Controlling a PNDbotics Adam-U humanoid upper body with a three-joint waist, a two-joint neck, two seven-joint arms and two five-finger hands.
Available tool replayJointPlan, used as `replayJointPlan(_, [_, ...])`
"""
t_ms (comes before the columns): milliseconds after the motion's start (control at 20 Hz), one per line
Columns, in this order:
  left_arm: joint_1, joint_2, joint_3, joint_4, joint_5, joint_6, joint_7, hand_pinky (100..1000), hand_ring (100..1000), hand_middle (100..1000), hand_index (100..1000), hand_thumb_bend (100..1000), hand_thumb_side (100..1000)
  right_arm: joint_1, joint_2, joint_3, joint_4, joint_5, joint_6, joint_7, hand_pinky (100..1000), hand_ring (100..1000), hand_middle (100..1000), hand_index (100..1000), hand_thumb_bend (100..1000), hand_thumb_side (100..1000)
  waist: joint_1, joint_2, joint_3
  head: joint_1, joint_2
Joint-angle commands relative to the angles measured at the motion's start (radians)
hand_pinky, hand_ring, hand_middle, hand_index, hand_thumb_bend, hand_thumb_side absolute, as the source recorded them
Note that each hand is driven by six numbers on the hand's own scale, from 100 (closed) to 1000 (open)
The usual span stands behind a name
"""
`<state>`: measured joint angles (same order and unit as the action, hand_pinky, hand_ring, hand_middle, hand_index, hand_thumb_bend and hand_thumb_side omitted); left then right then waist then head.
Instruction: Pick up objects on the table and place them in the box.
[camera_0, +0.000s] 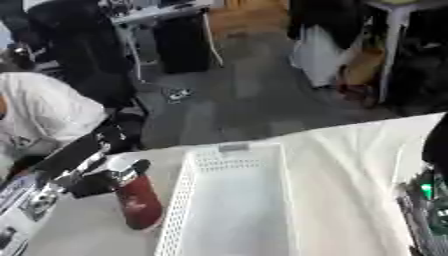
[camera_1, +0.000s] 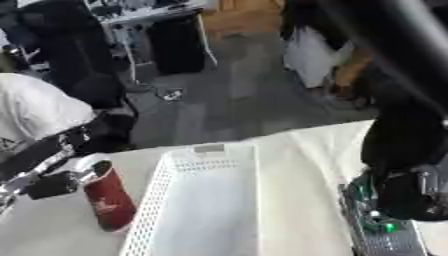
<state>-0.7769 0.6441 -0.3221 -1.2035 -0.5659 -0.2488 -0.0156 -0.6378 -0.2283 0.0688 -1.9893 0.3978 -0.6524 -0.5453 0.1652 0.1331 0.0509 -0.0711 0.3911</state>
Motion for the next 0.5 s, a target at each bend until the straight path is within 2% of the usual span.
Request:
replayJointPlan(50, [-0.014, 0.01, 0.017, 0.007, 0.005, -0.001, -0.004, 1000, 1000, 1000, 1000, 390, 1000, -0.014, 0.002, 0.0, -0.011, -0.002, -0.018, -0.014, 247, 352, 371, 455, 100, 1000, -0.006, -0.012, 0.0, 0.006, -0.006])
replayJointPlan(500, [-0.014, -0.01, 0.025, 0.05, 0.0, -0.007, -0.01, 1000, 1000, 1000, 1000, 374, 1000, -0.016, 0.004, 0.0, -0.011, -0.003, -0.02, -0.014, 248, 353, 371, 455, 100, 1000, -0.007, -0.01, -0.003, 0.006, -0.007])
